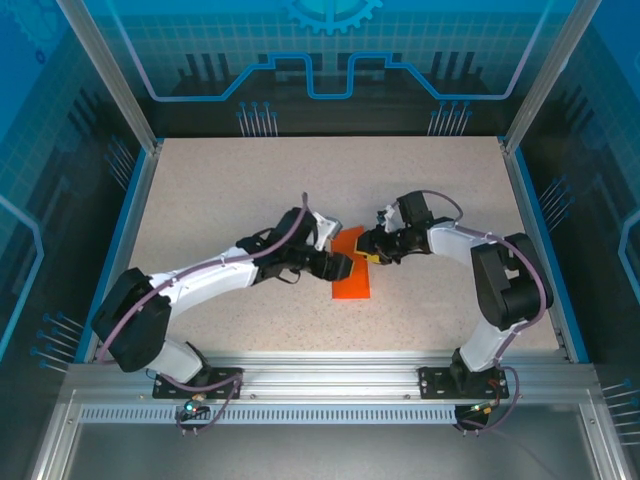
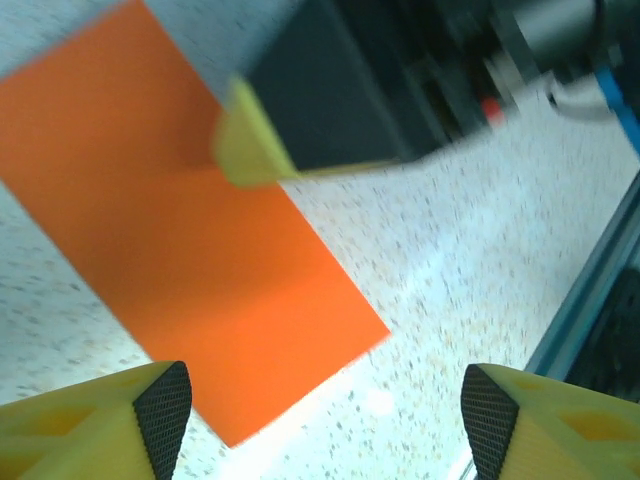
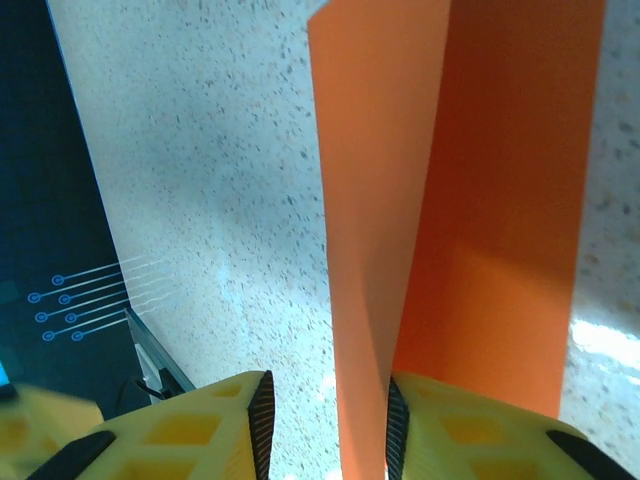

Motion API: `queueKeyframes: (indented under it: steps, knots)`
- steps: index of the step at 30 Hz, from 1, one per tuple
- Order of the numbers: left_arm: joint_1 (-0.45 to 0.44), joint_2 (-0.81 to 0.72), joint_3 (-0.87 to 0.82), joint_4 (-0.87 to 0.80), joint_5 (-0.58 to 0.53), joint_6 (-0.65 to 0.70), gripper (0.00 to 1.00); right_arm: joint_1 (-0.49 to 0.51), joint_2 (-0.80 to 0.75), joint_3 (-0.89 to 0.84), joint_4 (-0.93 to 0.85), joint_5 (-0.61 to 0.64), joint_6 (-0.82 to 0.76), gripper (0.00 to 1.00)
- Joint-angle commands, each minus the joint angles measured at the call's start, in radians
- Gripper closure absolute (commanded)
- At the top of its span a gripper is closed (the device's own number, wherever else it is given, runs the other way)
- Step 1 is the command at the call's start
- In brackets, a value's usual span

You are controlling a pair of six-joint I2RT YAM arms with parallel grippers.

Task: Fold a paper plane with a square sheet of paper (fold left side to right side)
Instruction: Fold the triangle a second time at the center of the table.

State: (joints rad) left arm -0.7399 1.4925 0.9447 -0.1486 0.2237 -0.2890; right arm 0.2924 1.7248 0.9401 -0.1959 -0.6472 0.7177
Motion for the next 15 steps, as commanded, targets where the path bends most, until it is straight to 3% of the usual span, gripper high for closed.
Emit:
queueKeyframes:
  steps: [1,8,15]
  knots:
    - [-0.083,0.001,-0.003,-0.073,-0.127,0.098,0.22,-0.012,0.036,0.033,-0.061,-0.034,-0.014,0.65]
    - [-0.21,0.1,0.083,-0.144,-0.266,0.13,0.1,-0.013,0.053,0.062,-0.084,-0.038,-0.015,0.65]
    - [-0.291,0.23,0.205,-0.229,-0.399,0.137,0.07,-0.009,0.064,0.07,-0.093,-0.035,-0.014,0.65]
